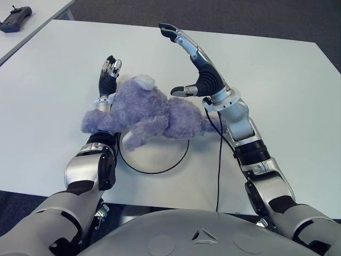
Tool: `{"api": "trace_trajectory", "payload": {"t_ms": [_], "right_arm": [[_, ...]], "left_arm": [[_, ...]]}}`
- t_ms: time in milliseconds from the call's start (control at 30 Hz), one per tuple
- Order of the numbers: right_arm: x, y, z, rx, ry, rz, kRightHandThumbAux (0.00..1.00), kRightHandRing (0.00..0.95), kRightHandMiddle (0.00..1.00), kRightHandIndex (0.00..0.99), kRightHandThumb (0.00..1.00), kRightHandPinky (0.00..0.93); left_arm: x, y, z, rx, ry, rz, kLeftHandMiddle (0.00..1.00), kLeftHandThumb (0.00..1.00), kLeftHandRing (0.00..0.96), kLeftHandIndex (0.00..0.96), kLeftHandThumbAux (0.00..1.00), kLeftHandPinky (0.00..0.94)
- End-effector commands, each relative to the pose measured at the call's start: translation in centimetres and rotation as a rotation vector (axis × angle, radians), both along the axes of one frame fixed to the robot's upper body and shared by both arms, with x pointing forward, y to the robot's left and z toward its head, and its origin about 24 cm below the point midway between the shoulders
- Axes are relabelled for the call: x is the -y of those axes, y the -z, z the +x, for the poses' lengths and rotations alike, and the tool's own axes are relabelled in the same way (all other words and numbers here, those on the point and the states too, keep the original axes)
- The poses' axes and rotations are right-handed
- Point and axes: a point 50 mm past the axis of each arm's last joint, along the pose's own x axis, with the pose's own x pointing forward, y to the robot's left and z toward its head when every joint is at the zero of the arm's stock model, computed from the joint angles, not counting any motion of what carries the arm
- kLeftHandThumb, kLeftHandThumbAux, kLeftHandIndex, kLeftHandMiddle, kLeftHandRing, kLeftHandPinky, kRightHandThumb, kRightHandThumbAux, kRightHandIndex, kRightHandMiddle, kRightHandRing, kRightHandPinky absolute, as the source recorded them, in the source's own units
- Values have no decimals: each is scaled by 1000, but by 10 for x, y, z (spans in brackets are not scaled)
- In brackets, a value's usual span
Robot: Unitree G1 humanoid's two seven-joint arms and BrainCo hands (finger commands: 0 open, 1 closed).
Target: Put the doll into the plate.
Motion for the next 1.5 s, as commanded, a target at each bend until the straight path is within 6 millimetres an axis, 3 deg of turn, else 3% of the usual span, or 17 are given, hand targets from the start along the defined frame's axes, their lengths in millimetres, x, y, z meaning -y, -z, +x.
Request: {"api": "trace_trajectory", "payload": {"t_ms": [33, 600, 867, 1367, 1500], "right_arm": [[4, 4, 7, -78, 19, 11, 326, 0, 0, 0, 76, 0], [3, -10, 16, -117, 69, 70, 271, 0, 0, 0, 0, 0], [6, -15, 22, -222, 22, 116, 225, 0, 0, 0, 0, 0], [7, -24, 28, -279, -18, 151, 241, 0, 0, 0, 0, 0], [11, -36, 38, -285, -16, 144, 240, 0, 0, 0, 0, 0]], "left_arm": [[29, 115, -93, -443, -13, -151, 75, 0, 28, 53, 346, 0], [30, 113, -92, -431, -20, -168, 119, 0, 52, 99, 382, 0], [30, 114, -91, -442, -22, -170, 105, 0, 42, 90, 371, 0], [31, 113, -90, -442, -26, -169, 107, 0, 48, 96, 366, 0], [31, 113, -90, -442, -26, -172, 108, 0, 48, 98, 376, 0]]}}
